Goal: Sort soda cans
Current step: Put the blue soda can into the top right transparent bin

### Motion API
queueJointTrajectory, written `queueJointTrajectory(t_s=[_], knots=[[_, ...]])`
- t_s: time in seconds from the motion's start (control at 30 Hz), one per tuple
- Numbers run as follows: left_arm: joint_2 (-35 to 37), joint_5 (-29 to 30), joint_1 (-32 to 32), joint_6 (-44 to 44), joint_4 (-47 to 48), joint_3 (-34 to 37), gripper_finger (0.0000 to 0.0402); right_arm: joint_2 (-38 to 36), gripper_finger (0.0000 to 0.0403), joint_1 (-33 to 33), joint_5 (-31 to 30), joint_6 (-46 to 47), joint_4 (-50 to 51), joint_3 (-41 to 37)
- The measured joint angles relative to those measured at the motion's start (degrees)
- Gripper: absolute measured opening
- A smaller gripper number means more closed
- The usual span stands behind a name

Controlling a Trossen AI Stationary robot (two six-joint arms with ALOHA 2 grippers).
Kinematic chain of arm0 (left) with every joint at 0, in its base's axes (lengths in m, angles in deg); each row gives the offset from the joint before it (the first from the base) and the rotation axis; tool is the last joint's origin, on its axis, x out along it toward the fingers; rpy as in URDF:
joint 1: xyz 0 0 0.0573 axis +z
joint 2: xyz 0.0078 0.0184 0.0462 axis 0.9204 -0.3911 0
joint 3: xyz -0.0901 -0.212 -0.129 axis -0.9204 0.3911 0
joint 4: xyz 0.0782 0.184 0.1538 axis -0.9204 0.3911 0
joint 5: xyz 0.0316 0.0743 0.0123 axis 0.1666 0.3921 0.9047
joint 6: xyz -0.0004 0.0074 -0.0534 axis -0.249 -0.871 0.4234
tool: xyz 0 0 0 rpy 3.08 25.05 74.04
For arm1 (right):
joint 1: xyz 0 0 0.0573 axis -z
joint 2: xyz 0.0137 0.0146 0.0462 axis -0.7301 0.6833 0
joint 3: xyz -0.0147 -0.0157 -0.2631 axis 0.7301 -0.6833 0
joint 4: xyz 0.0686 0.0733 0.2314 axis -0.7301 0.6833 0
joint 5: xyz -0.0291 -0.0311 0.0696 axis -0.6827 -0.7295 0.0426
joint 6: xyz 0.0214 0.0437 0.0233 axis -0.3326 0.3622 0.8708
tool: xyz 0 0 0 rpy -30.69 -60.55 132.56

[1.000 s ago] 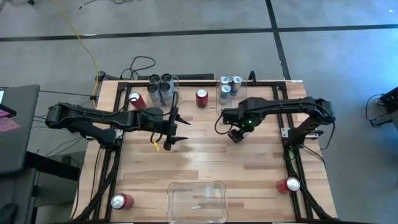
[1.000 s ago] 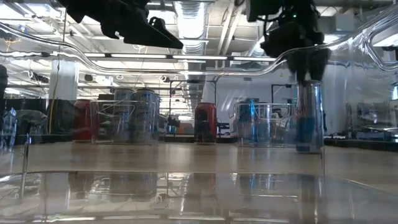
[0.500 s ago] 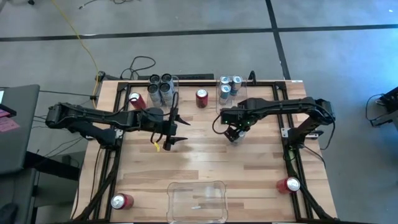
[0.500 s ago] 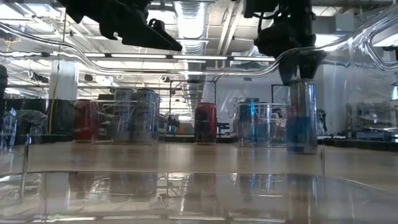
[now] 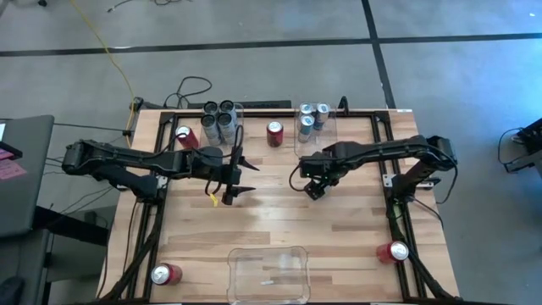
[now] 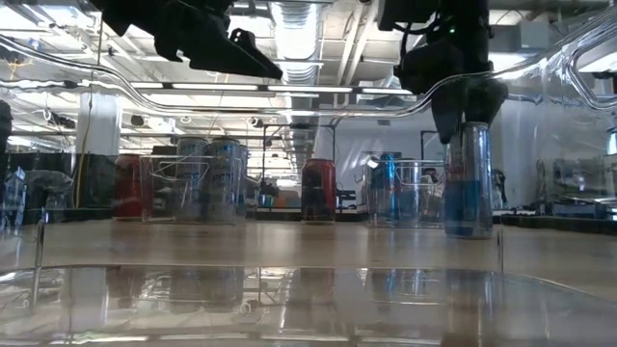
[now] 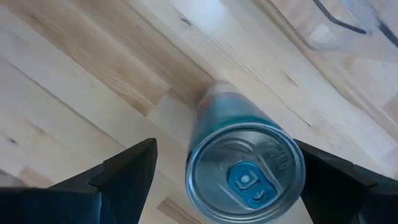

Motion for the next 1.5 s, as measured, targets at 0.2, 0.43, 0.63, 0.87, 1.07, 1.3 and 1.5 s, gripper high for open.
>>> queueJointTrajectory(t_s=[0.2,0.43,0.63,0.87,1.07,1.3,1.5], knots=[[0.0,0.11,0.0,0.0,-0.03,-0.02,0.0284,0.0,0.0326,0.99,0.24,-0.02,1.27,0.0],[0.0,0.17,0.0,-0.37,-0.03,0.0,0.0284,-0.04,0.0227,1.26,0.51,-0.03,1.53,0.12],[0.0,0.2,0.0,-0.6,-0.03,0.0,0.0284,0.18,0.0222,1.28,1.11,-0.02,6.08,4.3],[0.0,0.22,0.0,-0.85,-0.03,0.0,0.0284,0.09,0.0242,1.36,-3.81,-0.23,17.93,18.79],[0.0,0.24,0.0,-0.74,-0.32,0.0,0.0284,-0.05,0.0232,4.88,-8.05,-3.94,22.69,30.63],[0.0,0.24,0.0,-0.61,-0.43,-0.01,0.0284,0.01,0.0231,14.19,-9.82,-10.79,22.2,34.06],[0.0,0.24,0.0,-0.8,-0.43,-0.01,0.0284,0.01,0.0231,22.64,-11.36,-15.72,18.86,29.85]])
